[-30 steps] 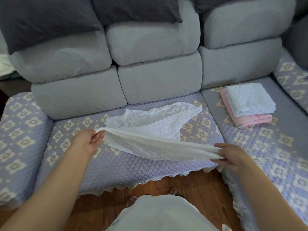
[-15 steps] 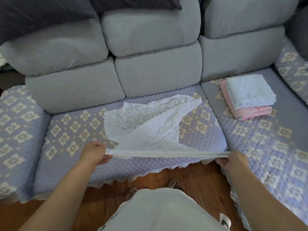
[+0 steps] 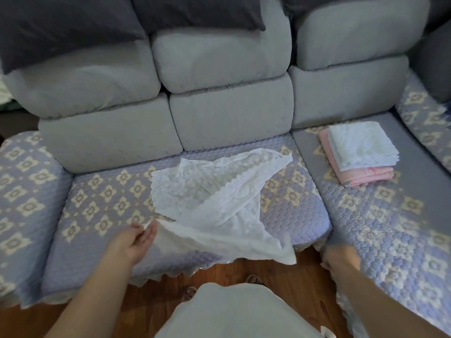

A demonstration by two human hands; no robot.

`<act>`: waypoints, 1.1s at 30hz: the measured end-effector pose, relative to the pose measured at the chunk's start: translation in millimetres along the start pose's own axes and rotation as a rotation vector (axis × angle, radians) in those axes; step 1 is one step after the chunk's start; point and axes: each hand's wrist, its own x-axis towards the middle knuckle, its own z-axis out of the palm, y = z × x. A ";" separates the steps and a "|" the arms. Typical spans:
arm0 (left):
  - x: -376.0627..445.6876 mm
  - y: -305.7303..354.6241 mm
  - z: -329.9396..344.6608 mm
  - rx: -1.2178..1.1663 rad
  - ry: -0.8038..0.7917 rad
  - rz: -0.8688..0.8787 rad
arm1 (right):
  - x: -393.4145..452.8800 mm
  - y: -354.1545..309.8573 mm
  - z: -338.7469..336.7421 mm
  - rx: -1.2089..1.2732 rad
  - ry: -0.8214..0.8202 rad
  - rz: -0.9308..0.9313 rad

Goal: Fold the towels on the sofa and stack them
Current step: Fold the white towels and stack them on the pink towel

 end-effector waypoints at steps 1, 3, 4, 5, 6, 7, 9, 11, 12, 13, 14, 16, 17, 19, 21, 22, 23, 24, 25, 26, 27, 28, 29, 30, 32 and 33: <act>-7.3 21.2 18.7 -0.051 -0.045 0.068 | 6.2 -24.6 -14.9 0.160 -0.042 0.038; -31.9 66.0 57.8 -0.035 -0.175 0.229 | 11.4 -88.9 -48.9 0.345 -0.049 -0.074; -54.2 88.7 78.6 0.003 -0.263 0.298 | 3.1 -127.5 -66.6 0.400 -0.058 -0.158; -77.6 105.0 95.9 0.069 -0.345 0.351 | -7.4 -162.4 -76.6 0.407 -0.066 -0.242; -103.6 120.0 110.7 0.163 -0.413 0.421 | -24.2 -200.4 -79.9 0.408 -0.080 -0.336; -126.1 130.1 124.8 0.278 -0.446 0.506 | -43.0 -233.4 -78.2 0.418 -0.104 -0.422; -161.5 144.3 144.2 0.480 -0.441 0.680 | -94.9 -284.8 -61.3 0.445 -0.228 -0.567; -187.7 152.6 151.6 0.551 -0.431 0.776 | -151.8 -306.9 -39.2 0.391 -0.404 -0.691; -197.0 155.9 152.2 0.560 -0.442 0.792 | -177.7 -309.7 -29.5 0.328 -0.473 -0.750; -204.7 158.3 152.2 0.574 -0.464 0.802 | -197.6 -309.1 -21.6 0.254 -0.518 -0.818; -213.0 161.4 151.1 0.600 -0.488 0.817 | -216.2 -308.4 -15.2 0.183 -0.543 -0.897; -229.8 165.4 149.7 0.687 -0.524 0.881 | -242.2 -312.2 -9.4 0.093 -0.511 -1.110; -238.9 168.6 149.4 0.752 -0.522 0.955 | -252.2 -320.1 -11.1 0.067 -0.456 -1.247; -259.2 176.3 148.6 0.908 -0.516 1.147 | -269.9 -348.2 -23.6 0.039 -0.363 -1.532; -280.0 183.4 146.5 1.011 -0.612 1.245 | -291.1 -380.0 -45.1 -0.022 -0.480 -1.714; -289.2 187.0 145.5 1.030 -0.684 1.254 | -302.0 -394.6 -55.3 -0.072 -0.627 -1.727; -296.7 190.7 144.9 1.043 -0.740 1.274 | -311.8 -405.7 -63.6 -0.127 -0.793 -1.693; -303.4 194.6 143.9 1.056 -0.771 1.313 | -320.1 -414.3 -69.5 -0.175 -0.928 -1.650; -307.5 197.1 143.3 1.072 -0.776 1.368 | -325.0 -419.6 -73.2 -0.205 -1.017 -1.608; -309.3 198.9 142.4 1.078 -0.768 1.433 | -327.9 -423.2 -75.2 -0.217 -1.063 -1.580; -309.3 198.5 141.9 1.070 -0.760 1.490 | -329.3 -424.9 -76.6 -0.208 -1.074 -1.570; -306.8 196.5 141.8 1.031 -0.756 1.531 | -329.2 -425.9 -77.4 -0.172 -1.076 -1.566; -302.3 192.8 140.0 0.945 -0.749 1.558 | -330.4 -425.9 -77.8 -0.122 -1.079 -1.558; -296.8 187.4 139.2 0.824 -0.748 1.557 | -331.5 -425.6 -78.8 -0.055 -1.069 -1.546; -280.7 172.6 135.7 0.557 -0.808 1.414 | -336.2 -423.9 -79.9 0.067 -1.013 -1.529; -270.3 163.4 134.1 0.476 -0.854 1.310 | -338.1 -423.4 -79.8 0.110 -0.963 -1.537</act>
